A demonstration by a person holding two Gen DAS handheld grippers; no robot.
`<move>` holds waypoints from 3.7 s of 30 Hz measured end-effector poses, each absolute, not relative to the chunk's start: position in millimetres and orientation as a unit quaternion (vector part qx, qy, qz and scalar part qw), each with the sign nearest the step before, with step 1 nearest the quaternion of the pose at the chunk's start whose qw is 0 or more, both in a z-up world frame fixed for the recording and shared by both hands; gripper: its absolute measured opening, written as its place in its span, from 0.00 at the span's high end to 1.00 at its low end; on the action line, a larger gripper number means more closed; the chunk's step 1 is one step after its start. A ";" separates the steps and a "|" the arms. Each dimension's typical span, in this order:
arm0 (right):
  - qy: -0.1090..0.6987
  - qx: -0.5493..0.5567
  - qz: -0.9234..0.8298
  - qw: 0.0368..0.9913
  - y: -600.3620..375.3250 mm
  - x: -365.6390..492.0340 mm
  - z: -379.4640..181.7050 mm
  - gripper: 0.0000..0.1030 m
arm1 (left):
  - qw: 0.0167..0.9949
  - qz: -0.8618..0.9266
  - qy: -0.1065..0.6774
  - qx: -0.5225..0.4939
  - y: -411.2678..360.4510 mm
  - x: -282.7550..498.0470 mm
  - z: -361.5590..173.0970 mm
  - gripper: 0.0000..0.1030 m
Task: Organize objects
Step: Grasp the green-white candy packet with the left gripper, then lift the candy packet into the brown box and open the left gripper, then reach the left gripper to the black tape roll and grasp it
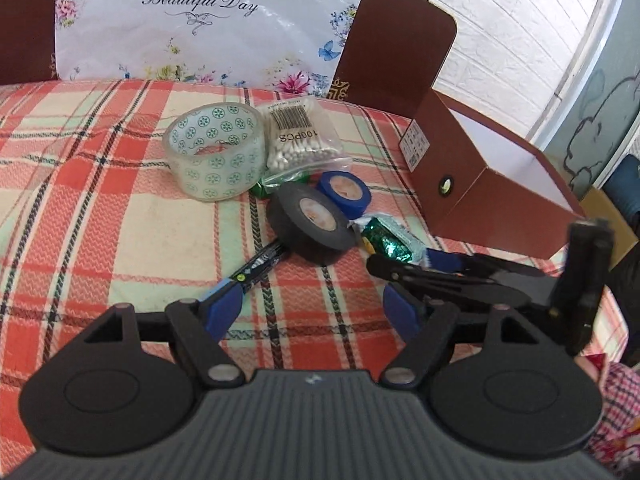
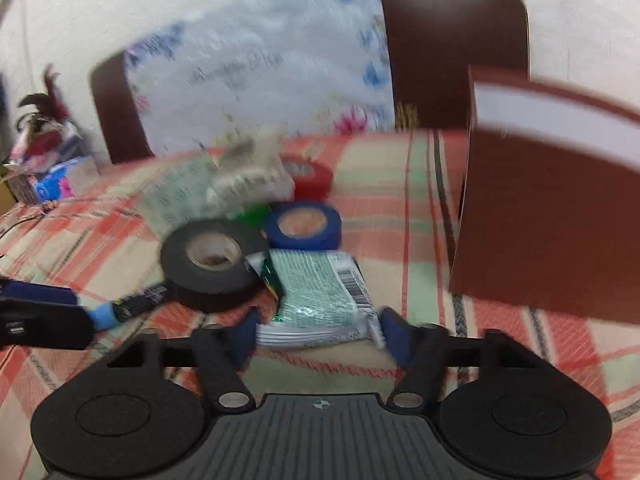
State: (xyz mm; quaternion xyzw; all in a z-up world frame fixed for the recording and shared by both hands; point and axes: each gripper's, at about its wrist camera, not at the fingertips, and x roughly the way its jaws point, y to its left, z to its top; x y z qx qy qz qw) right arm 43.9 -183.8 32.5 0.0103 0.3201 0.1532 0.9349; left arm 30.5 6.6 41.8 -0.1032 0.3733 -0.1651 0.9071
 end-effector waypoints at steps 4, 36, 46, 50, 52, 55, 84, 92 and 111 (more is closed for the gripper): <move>0.314 -0.013 0.158 0.936 -186.9 12.1 38.5 0.54 | 0.897 -0.194 0.381 -0.114 -2.4 35.2 41.4 0.24; 0.122 -0.041 0.063 0.990 -275.5 -10.6 103.1 0.67 | 0.883 -0.339 0.317 0.067 -208.2 88.6 111.6 0.55; 0.146 -0.009 0.000 0.989 -306.0 48.9 92.1 0.45 | 0.896 -0.279 0.337 0.079 -248.3 144.6 89.8 0.42; 0.126 0.007 -0.015 0.992 -302.7 26.8 89.8 0.37 | 0.907 -0.278 0.310 0.065 -227.3 126.5 98.3 0.35; 0.112 0.009 -0.019 0.994 -296.1 8.8 89.6 0.37 | 0.912 -0.284 0.293 0.048 -208.6 109.7 103.2 0.33; 0.126 0.018 0.011 0.992 -285.7 -7.4 82.3 0.33 | 0.915 -0.278 0.289 0.033 -177.0 87.7 99.7 0.31; 0.329 0.079 0.253 0.907 -144.1 80.3 35.7 0.28 | 0.913 -0.104 0.376 -0.119 40.8 39.1 25.2 0.28; 0.292 -0.006 0.220 0.931 -176.9 12.2 47.9 0.28 | 0.912 -0.125 0.369 -0.126 32.5 34.4 36.1 0.28; 0.279 -0.061 0.180 0.941 -201.3 -42.7 30.7 0.30 | 0.863 -0.221 0.454 -0.013 -105.1 56.5 20.4 0.62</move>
